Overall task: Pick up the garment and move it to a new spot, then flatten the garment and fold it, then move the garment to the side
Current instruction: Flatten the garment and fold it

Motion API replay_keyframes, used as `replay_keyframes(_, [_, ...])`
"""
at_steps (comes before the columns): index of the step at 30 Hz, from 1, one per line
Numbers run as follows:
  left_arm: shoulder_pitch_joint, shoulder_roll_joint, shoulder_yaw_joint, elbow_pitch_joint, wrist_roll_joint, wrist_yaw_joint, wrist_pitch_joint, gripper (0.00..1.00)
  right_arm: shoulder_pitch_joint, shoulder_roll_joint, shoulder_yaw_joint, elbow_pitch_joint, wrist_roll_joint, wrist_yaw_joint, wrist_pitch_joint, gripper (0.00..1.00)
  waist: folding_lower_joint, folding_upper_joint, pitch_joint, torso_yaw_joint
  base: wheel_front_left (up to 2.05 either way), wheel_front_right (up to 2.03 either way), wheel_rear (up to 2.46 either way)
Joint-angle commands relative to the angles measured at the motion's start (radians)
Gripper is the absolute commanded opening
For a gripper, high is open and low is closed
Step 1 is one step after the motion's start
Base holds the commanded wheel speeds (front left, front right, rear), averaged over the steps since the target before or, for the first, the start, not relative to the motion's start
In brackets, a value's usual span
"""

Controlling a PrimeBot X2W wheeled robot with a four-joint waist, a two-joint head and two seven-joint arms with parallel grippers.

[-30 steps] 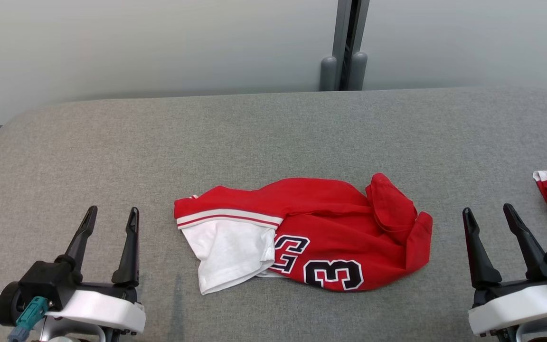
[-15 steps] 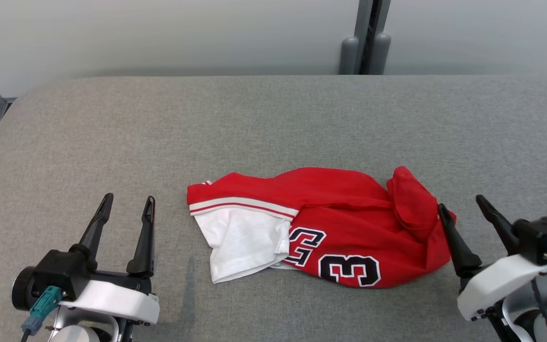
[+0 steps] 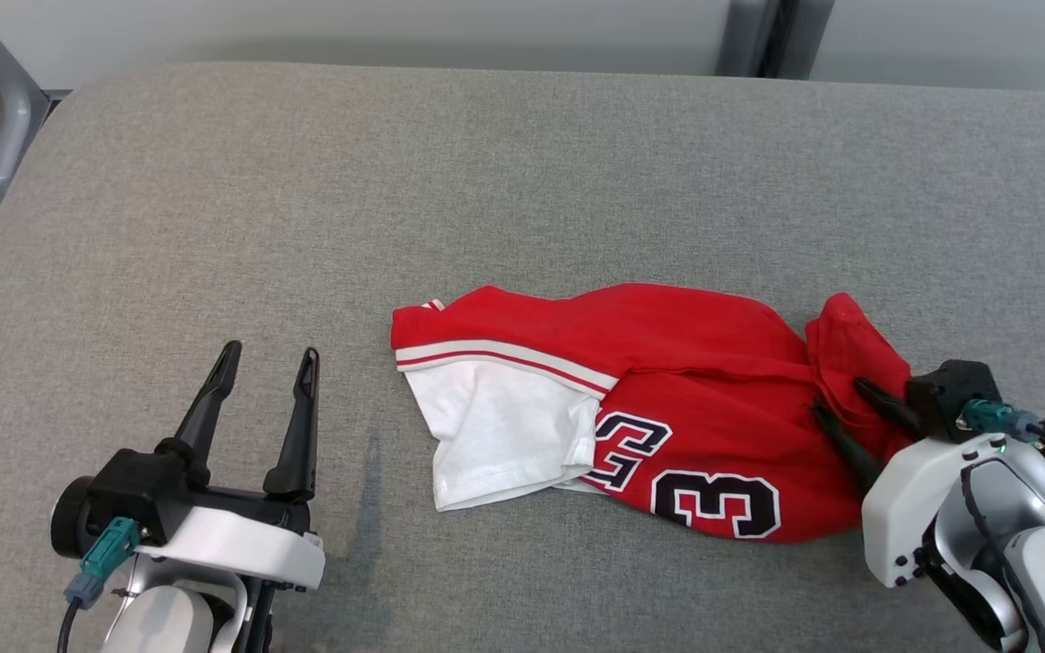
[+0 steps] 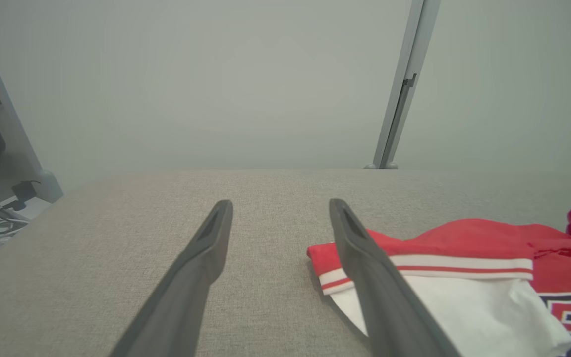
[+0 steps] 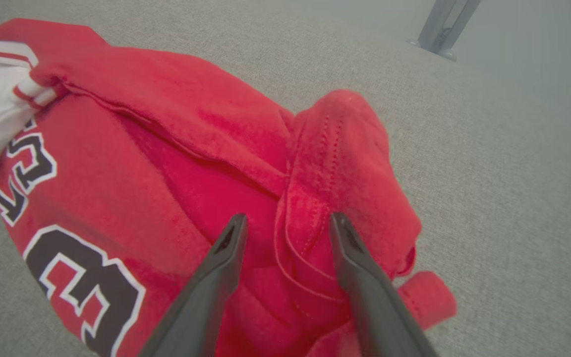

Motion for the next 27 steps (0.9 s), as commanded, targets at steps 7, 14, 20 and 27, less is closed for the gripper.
replay_keyframes(7, [-0.029, 0.01, 0.01, 0.017, -0.001, -0.007, -0.016, 1.0, 0.026, 0.051, -0.111, -0.031, 0.007, 0.0, -0.054, 0.0, 0.0, 0.0, 0.003, -0.028, 0.0, 0.0, 0.0])
replay_keyframes(14, [-0.027, 0.023, 0.014, 0.016, 0.0, -0.006, -0.017, 1.0, 0.126, 0.193, -0.318, -0.095, 0.063, 0.0, -0.118, 0.0, 0.0, 0.0, -0.007, -0.071, 0.0, 0.0, 0.0])
replay_keyframes(20, [-0.028, 0.035, 0.013, 0.004, -0.002, -0.004, -0.007, 1.0, 0.189, 0.253, -0.434, -0.043, 0.174, 0.0, -0.171, 0.0, 0.0, 0.0, -0.003, -0.099, 0.0, 0.0, 0.0])
replay_keyframes(27, [-0.037, 0.045, 0.008, -0.004, -0.005, -0.002, 0.004, 1.0, 0.139, 0.262, -0.449, 0.077, 0.257, 0.0, -0.262, 0.8, 0.0, 0.0, 0.006, -0.114, 0.0, 0.0, 0.0])
